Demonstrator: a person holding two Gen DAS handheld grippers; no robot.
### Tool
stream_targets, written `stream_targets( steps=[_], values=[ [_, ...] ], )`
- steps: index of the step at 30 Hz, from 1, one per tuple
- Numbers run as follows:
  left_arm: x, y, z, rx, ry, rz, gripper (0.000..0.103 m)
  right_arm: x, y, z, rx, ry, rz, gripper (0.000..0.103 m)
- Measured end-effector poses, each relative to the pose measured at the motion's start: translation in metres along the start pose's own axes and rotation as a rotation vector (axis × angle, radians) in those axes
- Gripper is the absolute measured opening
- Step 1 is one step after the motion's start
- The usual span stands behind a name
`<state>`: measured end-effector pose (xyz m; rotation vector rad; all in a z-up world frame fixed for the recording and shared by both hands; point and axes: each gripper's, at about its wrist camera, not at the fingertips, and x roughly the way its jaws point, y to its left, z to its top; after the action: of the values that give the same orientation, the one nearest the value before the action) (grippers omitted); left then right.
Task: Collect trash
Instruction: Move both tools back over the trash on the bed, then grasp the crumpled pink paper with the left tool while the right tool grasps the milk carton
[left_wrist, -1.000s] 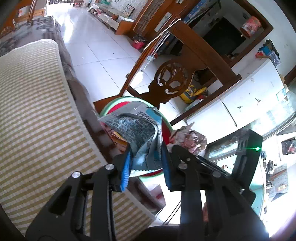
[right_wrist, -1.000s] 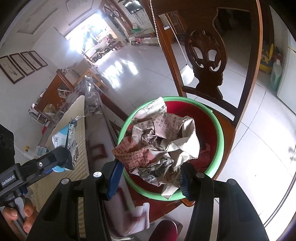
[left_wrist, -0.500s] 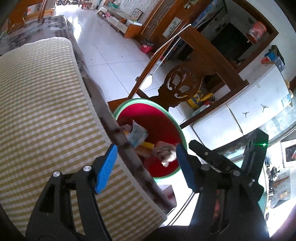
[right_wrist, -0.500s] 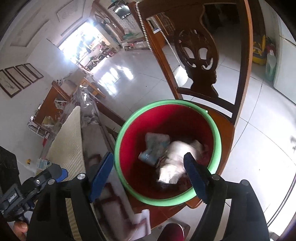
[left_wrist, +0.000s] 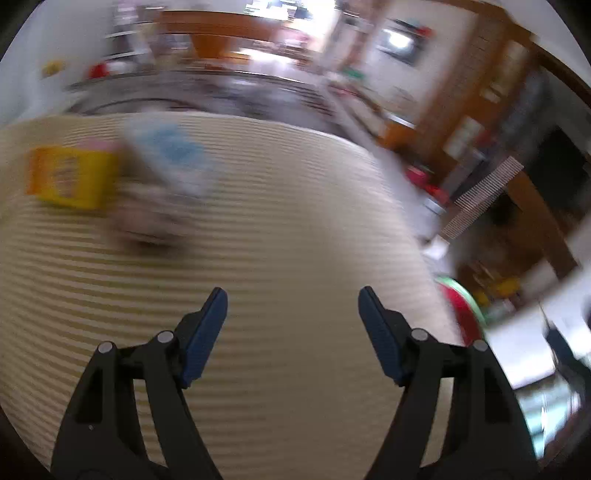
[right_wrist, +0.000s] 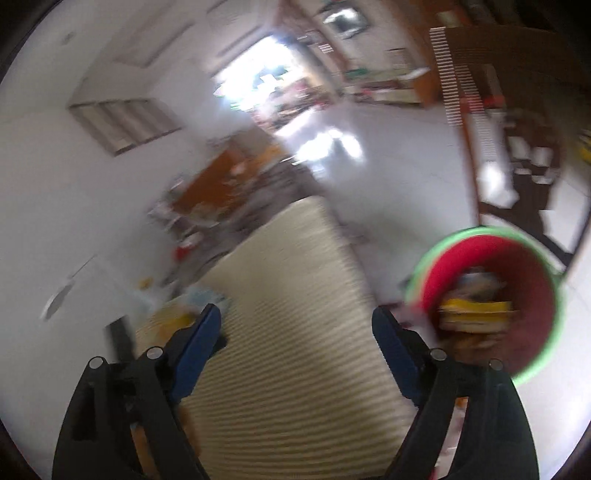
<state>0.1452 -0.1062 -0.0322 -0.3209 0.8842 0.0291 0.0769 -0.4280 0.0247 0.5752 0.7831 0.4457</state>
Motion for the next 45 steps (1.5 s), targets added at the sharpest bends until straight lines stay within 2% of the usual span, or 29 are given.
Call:
stream_targets(
  steps=[1, 2, 4, 5, 7, 11, 13, 15, 18, 23, 26, 29, 32, 36, 39, 42, 45],
  values=[
    [0.002, 0.021, 0.008, -0.039, -0.001, 0.06, 0.07, 0.01, 0.01, -0.003, -0.04, 0.029, -0.042, 0.081],
    [0.004, 0.031, 0.012, -0.056, -0.002, 0.088, 0.07, 0.016, 0.027, -0.006, -0.131, 0.037, -0.102, 0.081],
    [0.006, 0.051, 0.021, -0.084, -0.007, 0.134, 0.07, 0.016, 0.045, -0.009, -0.211, -0.005, -0.101, 0.081],
    [0.008, 0.057, 0.025, -0.087, -0.008, 0.146, 0.07, 0.018, 0.049, -0.01, -0.218, -0.015, -0.09, 0.083],
    [0.016, 0.062, 0.032, -0.072, -0.005, 0.166, 0.073, 0.03, 0.05, -0.012, -0.231, 0.021, -0.149, 0.083],
    [0.041, 0.065, 0.044, -0.028, 0.031, 0.181, 0.074, 0.034, 0.047, -0.012, -0.228, 0.034, -0.161, 0.083],
    [0.049, 0.071, 0.047, -0.037, 0.074, 0.156, 0.058, 0.034, 0.047, -0.016, -0.221, 0.037, -0.168, 0.083],
    [0.039, 0.077, 0.045, -0.063, 0.063, 0.107, 0.042, 0.035, 0.046, -0.016, -0.216, 0.044, -0.176, 0.083],
    [0.011, 0.085, 0.025, -0.08, 0.022, 0.078, 0.038, 0.033, 0.044, -0.018, -0.226, 0.058, -0.197, 0.083],
    [-0.036, 0.116, -0.017, -0.138, -0.008, 0.037, 0.037, 0.043, 0.047, -0.019, -0.242, 0.099, -0.244, 0.083],
    [-0.061, 0.137, -0.048, -0.179, -0.019, 0.044, 0.038, 0.058, 0.048, -0.017, -0.249, 0.159, -0.268, 0.083],
    [-0.079, 0.152, -0.077, -0.183, -0.031, 0.085, 0.039, 0.075, 0.058, -0.016, -0.285, 0.163, -0.252, 0.083],
    [-0.083, 0.16, -0.091, -0.157, -0.035, 0.115, 0.039, 0.114, 0.081, -0.011, -0.331, 0.196, -0.218, 0.083],
    [-0.078, 0.161, -0.091, -0.154, -0.033, 0.079, 0.042, 0.188, 0.131, -0.005, -0.494, 0.256, -0.172, 0.088],
    [-0.076, 0.163, -0.093, -0.133, -0.036, 0.086, 0.044, 0.252, 0.172, -0.004, -0.659, 0.313, -0.2, 0.089],
    [-0.073, 0.168, -0.093, -0.157, -0.014, 0.057, 0.045, 0.304, 0.195, -0.002, -0.735, 0.384, -0.24, 0.089],
    [-0.071, 0.167, -0.092, -0.157, -0.013, 0.056, 0.046, 0.338, 0.209, -0.004, -0.785, 0.422, -0.265, 0.089]
  ],
)
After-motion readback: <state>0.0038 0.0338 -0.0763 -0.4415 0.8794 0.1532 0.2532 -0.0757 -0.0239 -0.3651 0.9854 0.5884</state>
